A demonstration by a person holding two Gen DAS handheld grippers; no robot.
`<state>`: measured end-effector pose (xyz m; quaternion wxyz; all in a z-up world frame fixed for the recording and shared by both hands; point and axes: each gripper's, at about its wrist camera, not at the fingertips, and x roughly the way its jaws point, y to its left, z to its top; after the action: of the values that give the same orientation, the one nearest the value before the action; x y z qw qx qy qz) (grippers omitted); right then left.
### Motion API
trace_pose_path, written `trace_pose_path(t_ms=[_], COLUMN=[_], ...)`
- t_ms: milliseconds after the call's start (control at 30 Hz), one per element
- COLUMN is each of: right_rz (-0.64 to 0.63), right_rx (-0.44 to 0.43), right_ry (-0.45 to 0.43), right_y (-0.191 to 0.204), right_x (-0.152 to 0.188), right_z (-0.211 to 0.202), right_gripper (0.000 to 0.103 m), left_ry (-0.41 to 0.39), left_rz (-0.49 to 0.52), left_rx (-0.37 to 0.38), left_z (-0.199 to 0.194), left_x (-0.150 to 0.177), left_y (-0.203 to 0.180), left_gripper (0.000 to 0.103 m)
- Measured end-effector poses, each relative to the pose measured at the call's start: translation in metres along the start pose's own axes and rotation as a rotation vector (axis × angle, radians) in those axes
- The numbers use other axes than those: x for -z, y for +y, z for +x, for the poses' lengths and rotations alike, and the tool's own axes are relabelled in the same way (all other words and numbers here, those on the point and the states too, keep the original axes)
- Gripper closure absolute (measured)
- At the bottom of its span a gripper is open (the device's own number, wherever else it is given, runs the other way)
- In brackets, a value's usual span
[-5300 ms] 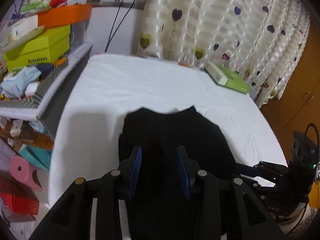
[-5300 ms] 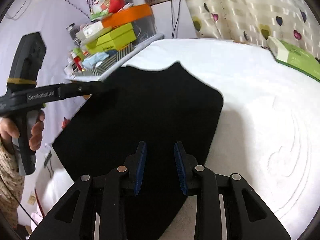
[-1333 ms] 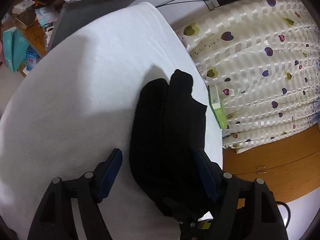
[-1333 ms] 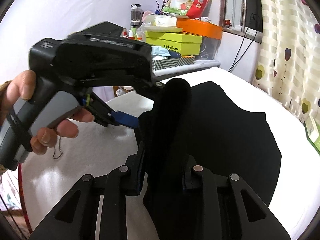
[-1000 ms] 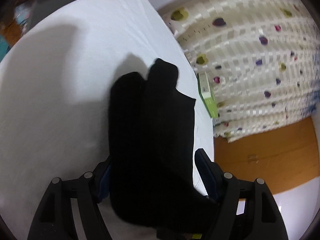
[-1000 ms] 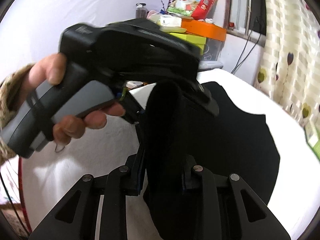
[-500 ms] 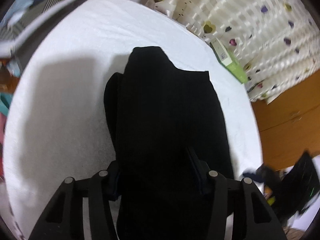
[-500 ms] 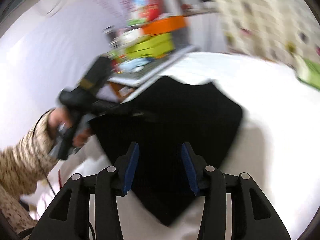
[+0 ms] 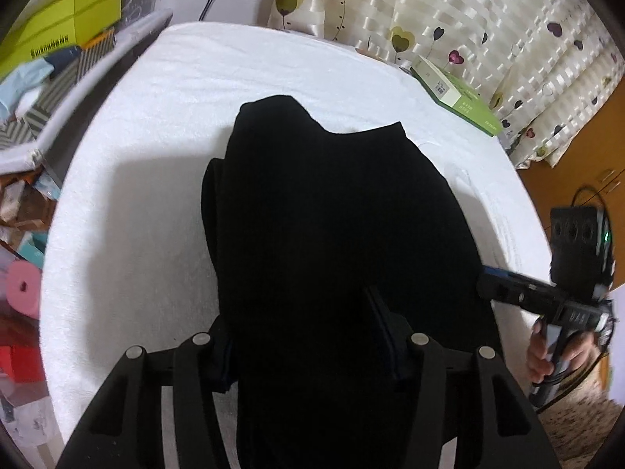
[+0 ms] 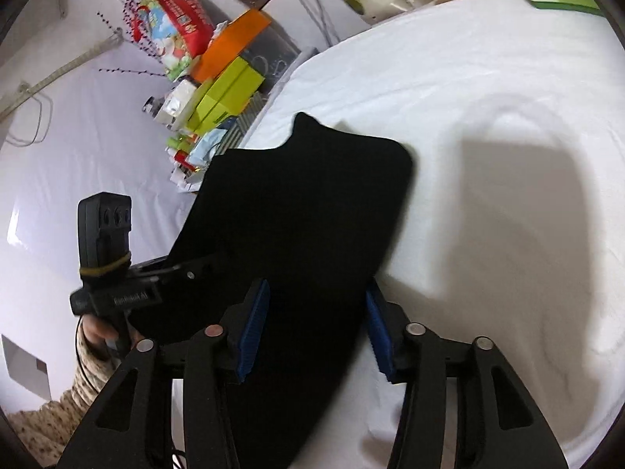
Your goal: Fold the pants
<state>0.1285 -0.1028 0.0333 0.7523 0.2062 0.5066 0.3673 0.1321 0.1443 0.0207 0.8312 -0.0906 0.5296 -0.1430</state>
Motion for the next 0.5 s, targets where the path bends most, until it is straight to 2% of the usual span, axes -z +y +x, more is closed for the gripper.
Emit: trace_pose_path(t_ms=[100, 200, 300, 500], right_rz=[-0.021, -0.018, -0.094, -0.127], right_rx=[-0.015, 0.012, 0.1, 0.116], right_ry=[-0.02, -0.028, -0.034, -0.084], right_y=[0.003, 0.006, 0.019, 0.028], right_x=[0.002, -0.001, 0.001, 0.004], right_z=[0.006, 0.01, 0.013, 0.003], right_gripper=[0.052, 0.053, 0.07, 0.082], left_ry=[-0.037, -0.065, -0.087, -0.119], left_rz=[0.037, 0.058, 0.109, 0.14], left_rx=[-0.063, -0.122, -0.193, -0.275], left_z=[0.0, -0.001, 0.0, -0.002], left_x=[0.003, 0.004, 0.004, 0.006], left_y=[-0.011, -0.02, -0.035, -0.05], left_gripper=[0.043, 0.043, 0.044, 0.053])
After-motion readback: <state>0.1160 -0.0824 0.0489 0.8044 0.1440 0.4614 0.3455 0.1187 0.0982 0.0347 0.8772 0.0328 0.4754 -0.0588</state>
